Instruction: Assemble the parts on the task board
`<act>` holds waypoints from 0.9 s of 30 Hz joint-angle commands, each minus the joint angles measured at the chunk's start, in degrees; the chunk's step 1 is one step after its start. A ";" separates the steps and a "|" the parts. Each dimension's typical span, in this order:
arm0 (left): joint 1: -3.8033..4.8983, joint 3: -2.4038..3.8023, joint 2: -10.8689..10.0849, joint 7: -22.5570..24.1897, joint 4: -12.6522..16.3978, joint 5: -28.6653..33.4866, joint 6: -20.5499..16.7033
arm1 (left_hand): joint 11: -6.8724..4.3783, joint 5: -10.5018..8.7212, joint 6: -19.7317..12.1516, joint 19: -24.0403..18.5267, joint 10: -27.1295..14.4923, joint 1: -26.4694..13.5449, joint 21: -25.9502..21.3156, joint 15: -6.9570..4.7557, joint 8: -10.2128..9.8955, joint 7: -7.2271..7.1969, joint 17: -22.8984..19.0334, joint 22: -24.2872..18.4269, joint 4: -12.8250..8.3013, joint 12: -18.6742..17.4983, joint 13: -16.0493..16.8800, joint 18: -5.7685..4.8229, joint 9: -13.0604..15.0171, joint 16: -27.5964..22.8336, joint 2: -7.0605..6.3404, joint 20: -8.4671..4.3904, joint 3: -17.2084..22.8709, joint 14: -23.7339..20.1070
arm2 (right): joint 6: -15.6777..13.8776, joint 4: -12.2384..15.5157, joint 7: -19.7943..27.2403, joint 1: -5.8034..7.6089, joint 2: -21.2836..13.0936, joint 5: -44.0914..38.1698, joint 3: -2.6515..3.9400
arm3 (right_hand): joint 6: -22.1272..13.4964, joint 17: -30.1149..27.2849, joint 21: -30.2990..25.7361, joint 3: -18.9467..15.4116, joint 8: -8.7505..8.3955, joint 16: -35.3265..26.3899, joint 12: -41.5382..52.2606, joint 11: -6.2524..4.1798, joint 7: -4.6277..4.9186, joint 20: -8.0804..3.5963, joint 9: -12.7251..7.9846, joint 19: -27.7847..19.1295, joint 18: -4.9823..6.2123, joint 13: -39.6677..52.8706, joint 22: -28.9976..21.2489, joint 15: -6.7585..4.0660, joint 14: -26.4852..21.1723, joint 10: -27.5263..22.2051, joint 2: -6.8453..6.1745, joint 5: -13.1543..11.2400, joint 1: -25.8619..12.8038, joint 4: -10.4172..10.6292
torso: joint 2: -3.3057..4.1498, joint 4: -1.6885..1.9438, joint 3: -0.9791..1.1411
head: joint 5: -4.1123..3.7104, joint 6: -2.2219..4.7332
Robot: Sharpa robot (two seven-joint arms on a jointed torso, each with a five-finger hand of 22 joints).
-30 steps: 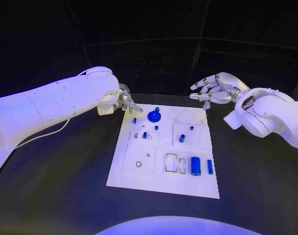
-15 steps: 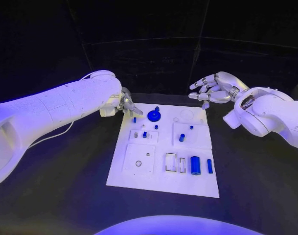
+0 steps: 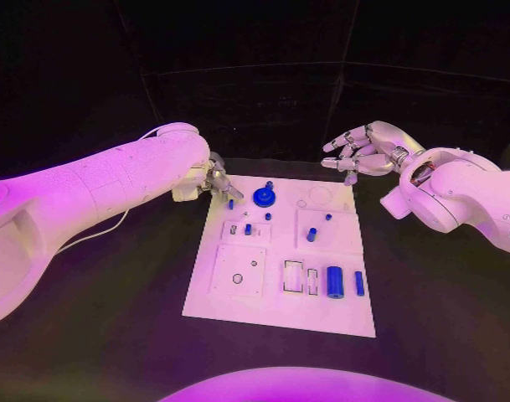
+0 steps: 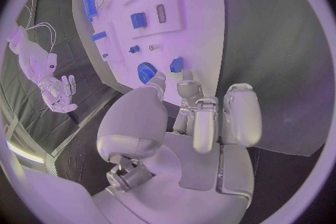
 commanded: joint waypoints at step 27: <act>-0.14 0.02 0.66 0.74 -0.56 -0.46 2.20 | -0.17 0.00 1.02 0.73 0.74 3.08 0.56 0.00 -0.11 -0.05 15.09 0.50 -1.69 0.64 0.30 0.21 -0.52 0.36 1.50 -0.08 -0.10 6.16 | 0.56 -0.08 0.27 0.12 0.24 -0.16 0.04 | -0.38 0.15 -0.39 -0.35 0.39 -0.36 0.34 0.11 0.07 0.14 0.04 0.48 0.27 -0.16 -0.13 0.13 0.22 -0.38 0.70 0.22 -0.09 -0.11 | -0.02 0.03 0.01 | 0.08 -0.25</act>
